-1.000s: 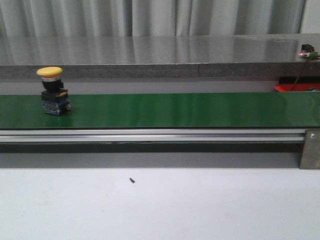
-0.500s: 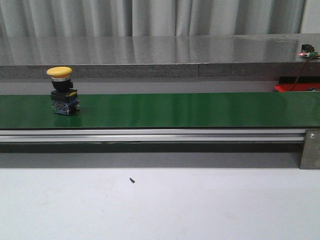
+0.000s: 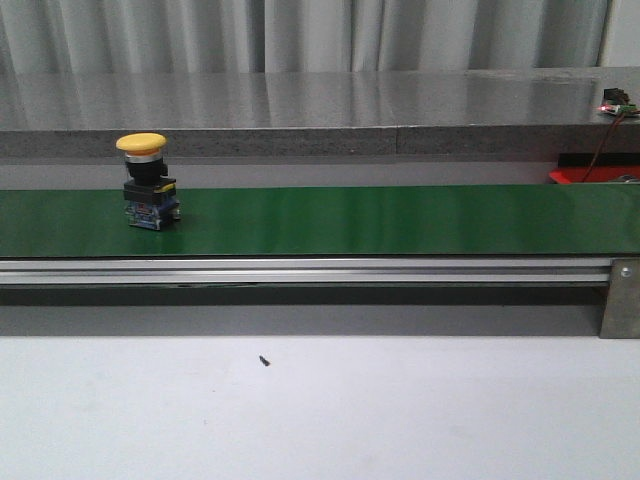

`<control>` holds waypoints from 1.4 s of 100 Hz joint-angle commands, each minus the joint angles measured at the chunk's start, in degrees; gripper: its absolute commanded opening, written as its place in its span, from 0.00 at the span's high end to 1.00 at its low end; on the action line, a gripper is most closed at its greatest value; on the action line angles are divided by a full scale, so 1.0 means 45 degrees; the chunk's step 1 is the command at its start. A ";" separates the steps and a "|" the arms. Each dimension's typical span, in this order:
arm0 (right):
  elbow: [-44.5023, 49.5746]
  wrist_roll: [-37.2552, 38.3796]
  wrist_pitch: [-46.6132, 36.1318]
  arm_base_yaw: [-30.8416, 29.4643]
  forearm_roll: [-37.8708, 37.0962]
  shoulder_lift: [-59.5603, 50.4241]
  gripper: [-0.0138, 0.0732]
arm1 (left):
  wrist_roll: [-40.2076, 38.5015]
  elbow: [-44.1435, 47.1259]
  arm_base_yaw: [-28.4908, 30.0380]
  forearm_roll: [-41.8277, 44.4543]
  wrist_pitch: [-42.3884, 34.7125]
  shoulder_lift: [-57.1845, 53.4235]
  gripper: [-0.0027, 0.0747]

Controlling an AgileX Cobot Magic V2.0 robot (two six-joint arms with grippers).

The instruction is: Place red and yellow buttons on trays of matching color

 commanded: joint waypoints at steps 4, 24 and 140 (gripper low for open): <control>-0.0324 -0.0110 -0.0937 -0.0134 0.0125 -0.0311 0.65 | -0.0094 -0.0360 -0.0087 -0.0301 -0.0864 -0.0036 0.99; -0.0318 -0.0110 -0.1529 -0.0134 0.0212 0.0077 0.65 | -0.0094 -0.0360 -0.0087 -0.0301 -0.0864 -0.0036 0.99; 0.2024 -0.0969 -0.1761 0.0989 0.0092 -0.3327 0.20 | -0.0094 -0.0360 -0.0087 -0.0301 -0.0842 -0.0036 0.99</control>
